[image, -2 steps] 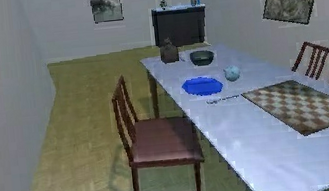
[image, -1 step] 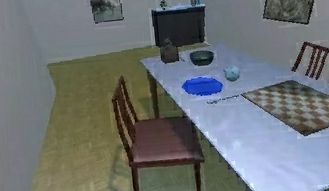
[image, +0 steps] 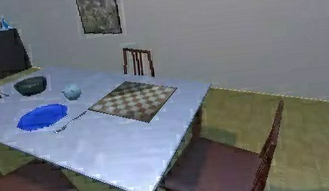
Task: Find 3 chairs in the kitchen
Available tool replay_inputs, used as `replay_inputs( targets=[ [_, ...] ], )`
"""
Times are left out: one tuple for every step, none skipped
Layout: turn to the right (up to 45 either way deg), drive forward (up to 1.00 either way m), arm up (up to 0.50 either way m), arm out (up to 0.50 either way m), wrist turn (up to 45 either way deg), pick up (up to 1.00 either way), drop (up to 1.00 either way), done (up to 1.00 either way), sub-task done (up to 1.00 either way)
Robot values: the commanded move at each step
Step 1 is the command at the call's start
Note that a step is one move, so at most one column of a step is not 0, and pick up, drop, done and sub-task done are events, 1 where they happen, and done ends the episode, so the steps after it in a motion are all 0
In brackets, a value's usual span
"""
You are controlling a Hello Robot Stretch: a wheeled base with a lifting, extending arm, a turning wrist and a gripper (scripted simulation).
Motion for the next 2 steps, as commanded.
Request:
replay_inputs(
  targets=[
    [45.0, 0.0, 0.0, 0.0, 0.0, 0.0, 0.0, 0.0, 0.0],
    [42.0, 0.0, 0.0, 0.0, 0.0, 0.0, 0.0, 0.0, 0.0]
  ],
)
